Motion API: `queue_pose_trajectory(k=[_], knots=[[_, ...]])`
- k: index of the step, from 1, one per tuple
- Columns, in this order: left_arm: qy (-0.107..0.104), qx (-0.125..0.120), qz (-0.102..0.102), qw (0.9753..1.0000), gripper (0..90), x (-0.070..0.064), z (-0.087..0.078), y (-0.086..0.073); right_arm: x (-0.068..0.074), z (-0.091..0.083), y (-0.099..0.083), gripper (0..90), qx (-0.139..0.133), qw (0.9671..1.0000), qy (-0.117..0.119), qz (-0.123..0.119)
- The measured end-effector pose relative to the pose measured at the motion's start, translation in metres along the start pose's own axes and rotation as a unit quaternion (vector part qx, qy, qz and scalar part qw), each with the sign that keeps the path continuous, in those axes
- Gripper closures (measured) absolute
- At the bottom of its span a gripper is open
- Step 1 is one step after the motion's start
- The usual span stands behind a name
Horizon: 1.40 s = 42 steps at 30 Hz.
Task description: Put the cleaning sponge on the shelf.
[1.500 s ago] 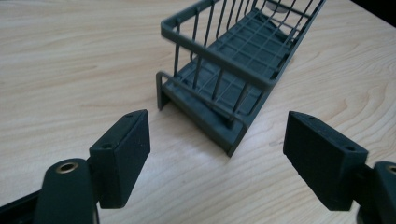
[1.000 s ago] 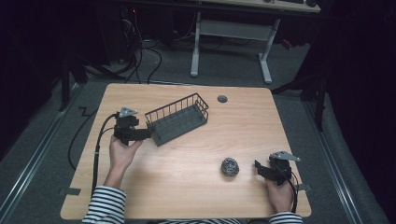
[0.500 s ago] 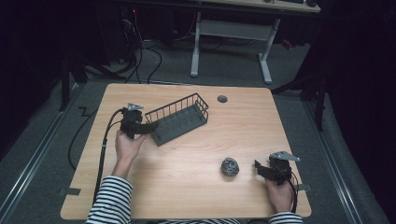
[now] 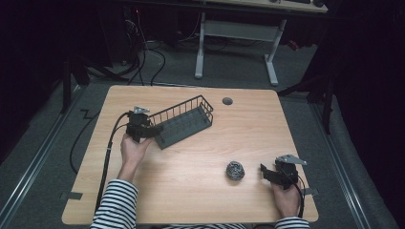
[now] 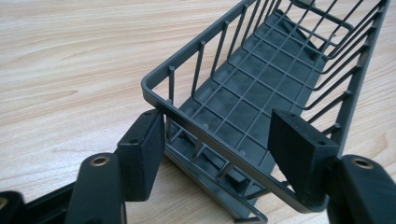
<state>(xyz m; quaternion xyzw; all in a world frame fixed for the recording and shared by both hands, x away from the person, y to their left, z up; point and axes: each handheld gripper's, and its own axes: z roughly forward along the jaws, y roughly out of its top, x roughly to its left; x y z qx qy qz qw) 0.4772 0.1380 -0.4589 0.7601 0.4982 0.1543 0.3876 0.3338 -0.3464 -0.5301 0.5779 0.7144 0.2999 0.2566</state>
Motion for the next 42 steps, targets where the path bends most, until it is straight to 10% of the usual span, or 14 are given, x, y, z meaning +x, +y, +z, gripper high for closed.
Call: queue_pose_trajectory(k=[42], knots=[[-0.039, 0.001, 0.049, 0.998, 41.9, -0.067, 0.019, 0.001, 0.0, 0.0, 0.0, 33.2, 0.0, 1.0, 0.002, -0.002]])
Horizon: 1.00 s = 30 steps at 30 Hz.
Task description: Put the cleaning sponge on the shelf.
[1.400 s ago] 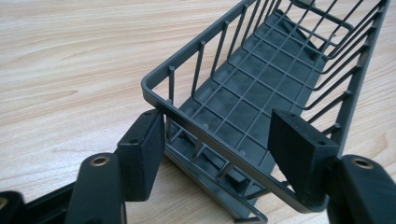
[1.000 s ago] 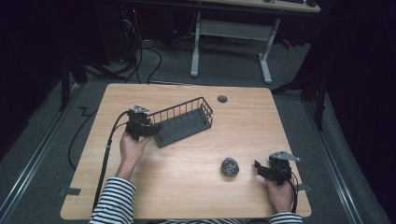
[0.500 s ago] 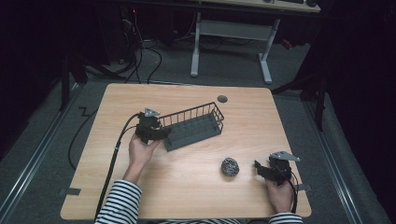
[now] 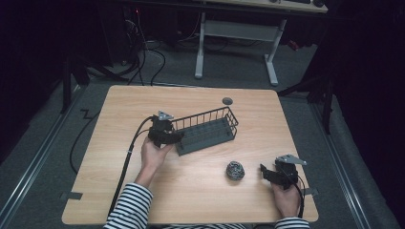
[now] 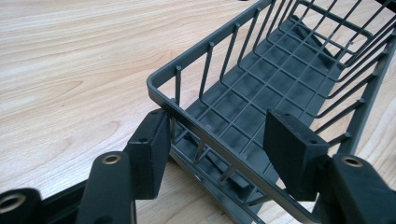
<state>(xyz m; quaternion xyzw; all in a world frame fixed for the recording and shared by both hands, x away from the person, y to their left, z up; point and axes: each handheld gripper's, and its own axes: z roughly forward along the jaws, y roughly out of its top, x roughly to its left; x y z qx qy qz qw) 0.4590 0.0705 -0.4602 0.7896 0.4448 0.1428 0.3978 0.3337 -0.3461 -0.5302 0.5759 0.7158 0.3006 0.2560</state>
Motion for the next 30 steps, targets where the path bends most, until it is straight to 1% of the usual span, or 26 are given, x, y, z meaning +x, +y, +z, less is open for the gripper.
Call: queue_pose_trajectory(k=[6, 9, 16, 19, 22, 23, 25, 30], knots=[[-0.006, 0.001, 0.005, 1.0, 41.6, -0.008, 0.004, 0.002, 0.0, 0.0, 0.0, 33.2, 0.0, 1.0, 0.0, 0.0], [-0.011, 0.002, 0.01, 0.9999, 41.5, -0.014, 0.007, 0.003, 0.0, 0.0, 0.0, 33.1, 0.0, 1.0, 0.0, 0.0], [-0.02, 0.002, 0.013, 0.9997, 41.0, -0.022, 0.012, 0.005, 0.0, 0.0, 0.0, 33.2, 0.0, 1.0, 0.0, 0.0], [-0.023, 0.002, 0.008, 0.9997, 39.5, -0.02, 0.012, 0.006, 0.0, 0.0, 0.0, 33.2, 0.0, 1.0, 0.0, 0.0], [-0.023, -0.003, 0.004, 0.9997, 32.9, -0.019, 0.01, 0.006, 0.0, 0.0, 0.0, 33.1, 0.0, 1.0, 0.0, 0.0], [-0.026, -0.006, 0.001, 0.9996, 30.8, -0.017, 0.008, 0.007, 0.0, 0.0, 0.0, 33.1, 0.0, 1.0, 0.0, 0.0], [-0.032, -0.013, -0.004, 0.9994, 27.9, -0.013, 0.001, 0.008, 0.0, 0.0, 0.0, 33.1, 0.0, 1.0, 0.0, 0.0], [-0.031, -0.017, 0.001, 0.9994, 25.1, -0.005, -0.014, 0.007, 0.0, 0.0, 0.0, 33.1, 0.0, 1.0, 0.0, 0.0]])
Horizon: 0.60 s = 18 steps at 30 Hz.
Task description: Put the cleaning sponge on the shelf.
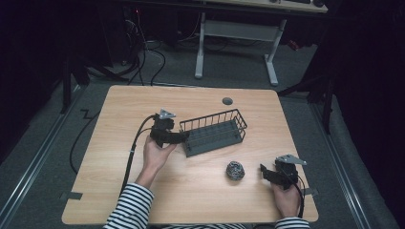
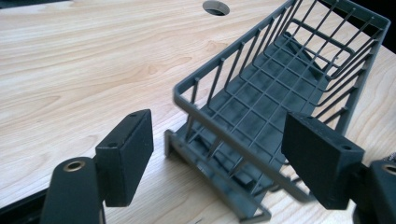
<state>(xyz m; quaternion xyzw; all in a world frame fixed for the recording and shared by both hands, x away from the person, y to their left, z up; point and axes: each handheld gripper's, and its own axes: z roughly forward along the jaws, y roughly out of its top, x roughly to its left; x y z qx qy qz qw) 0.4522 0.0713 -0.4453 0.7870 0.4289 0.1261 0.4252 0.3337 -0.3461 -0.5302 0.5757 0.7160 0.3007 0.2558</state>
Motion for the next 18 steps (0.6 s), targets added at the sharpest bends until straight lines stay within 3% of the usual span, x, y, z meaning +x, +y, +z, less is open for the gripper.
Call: queue_pose_trajectory(k=[13, 18], knots=[[0.01, -0.032, -0.01, 0.9994, 26.9, 0.03, -0.049, -0.019, 0.0, 0.0, 0.0, 33.1, 0.0, 1.0, 0.0, 0.0], [0.021, -0.025, -0.007, 0.9994, 27.1, 0.038, -0.06, -0.029, 0.0, 0.0, 0.0, 33.1, 0.0, 1.0, 0.0, 0.0]])
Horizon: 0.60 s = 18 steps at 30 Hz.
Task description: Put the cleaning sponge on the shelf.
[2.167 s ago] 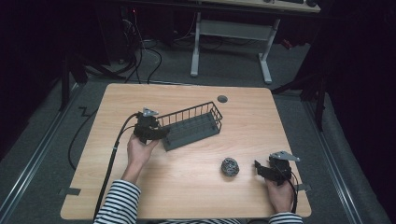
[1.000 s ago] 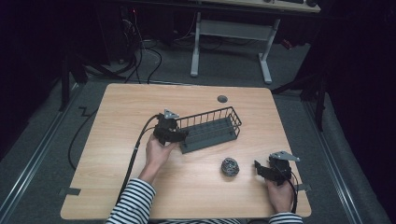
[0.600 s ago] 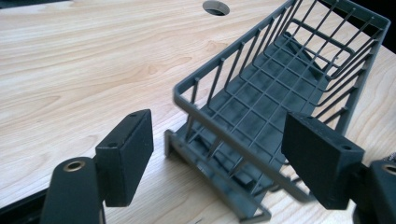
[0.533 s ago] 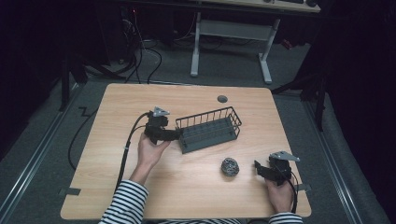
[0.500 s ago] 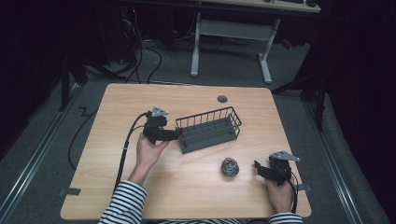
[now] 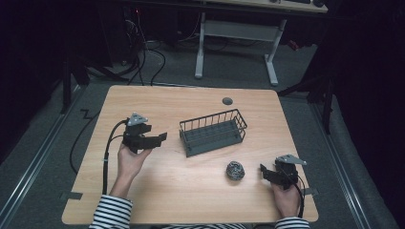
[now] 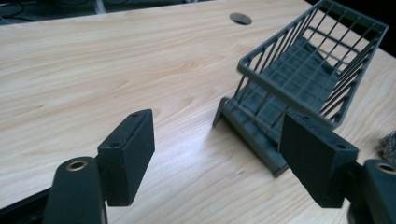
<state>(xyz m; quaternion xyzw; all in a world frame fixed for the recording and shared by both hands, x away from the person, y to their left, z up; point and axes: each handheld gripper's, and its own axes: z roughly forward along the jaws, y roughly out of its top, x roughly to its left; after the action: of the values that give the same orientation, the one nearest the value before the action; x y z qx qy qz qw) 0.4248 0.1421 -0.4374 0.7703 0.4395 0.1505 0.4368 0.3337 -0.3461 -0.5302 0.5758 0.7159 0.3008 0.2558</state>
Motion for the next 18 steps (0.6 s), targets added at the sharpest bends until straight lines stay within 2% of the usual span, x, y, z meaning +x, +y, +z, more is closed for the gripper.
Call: queue_pose_trajectory(k=[6, 14, 18], knots=[[0.006, -0.003, -0.005, 1.0, 27.3, 0.008, -0.009, -0.011, 0.0, 0.0, 0.0, 33.1, 0.0, 1.0, 0.0, 0.0], [0.02, 0.005, -0.012, 0.9997, 27.2, 0.02, -0.019, -0.029, 0.0, 0.0, 0.0, 33.1, 0.0, 1.0, 0.0, 0.0], [0.027, 0.01, -0.02, 0.9994, 27.2, 0.027, -0.024, -0.045, 0.0, 0.0, 0.0, 33.1, 0.0, 1.0, 0.0, 0.001]])
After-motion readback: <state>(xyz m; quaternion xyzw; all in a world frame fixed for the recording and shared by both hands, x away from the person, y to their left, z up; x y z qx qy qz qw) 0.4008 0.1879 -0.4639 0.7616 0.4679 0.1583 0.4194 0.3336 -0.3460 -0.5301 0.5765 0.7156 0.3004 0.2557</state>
